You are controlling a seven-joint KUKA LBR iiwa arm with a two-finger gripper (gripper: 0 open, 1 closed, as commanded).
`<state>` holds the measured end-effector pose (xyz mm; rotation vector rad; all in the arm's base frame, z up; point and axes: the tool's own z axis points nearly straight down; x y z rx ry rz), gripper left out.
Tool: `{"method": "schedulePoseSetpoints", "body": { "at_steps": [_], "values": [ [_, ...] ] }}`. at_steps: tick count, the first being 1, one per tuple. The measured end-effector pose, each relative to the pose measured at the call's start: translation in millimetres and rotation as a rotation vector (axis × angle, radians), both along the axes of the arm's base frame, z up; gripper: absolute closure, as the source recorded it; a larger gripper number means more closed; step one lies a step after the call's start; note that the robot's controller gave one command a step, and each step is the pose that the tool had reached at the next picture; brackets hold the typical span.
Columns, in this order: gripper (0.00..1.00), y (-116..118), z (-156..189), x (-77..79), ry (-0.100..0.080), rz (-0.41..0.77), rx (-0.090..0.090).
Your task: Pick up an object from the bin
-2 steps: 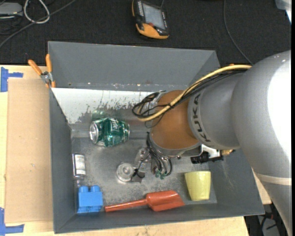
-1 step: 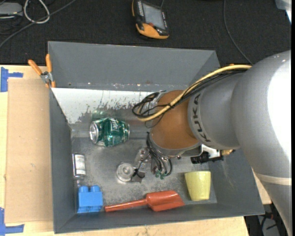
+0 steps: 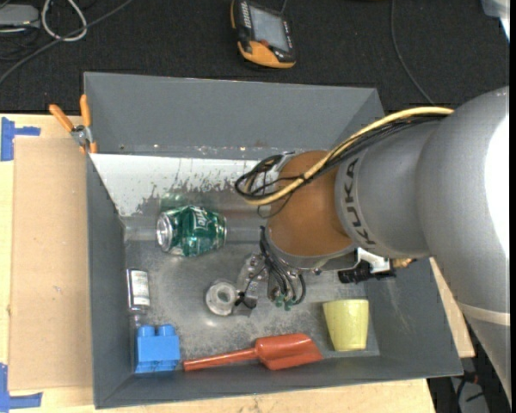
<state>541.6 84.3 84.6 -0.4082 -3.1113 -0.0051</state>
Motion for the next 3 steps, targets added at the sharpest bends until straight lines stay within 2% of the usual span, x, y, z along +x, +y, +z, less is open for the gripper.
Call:
{"method": "schedulePoseSetpoints", "body": {
  "at_steps": [2, 3],
  "values": [
    [1.0, -0.3, 47.4, 0.3, 0.0, 0.001, 0.0],
    [1.0, -0.5, 84.2, -0.3, 0.003, 0.003, 0.0]
  ]
}}
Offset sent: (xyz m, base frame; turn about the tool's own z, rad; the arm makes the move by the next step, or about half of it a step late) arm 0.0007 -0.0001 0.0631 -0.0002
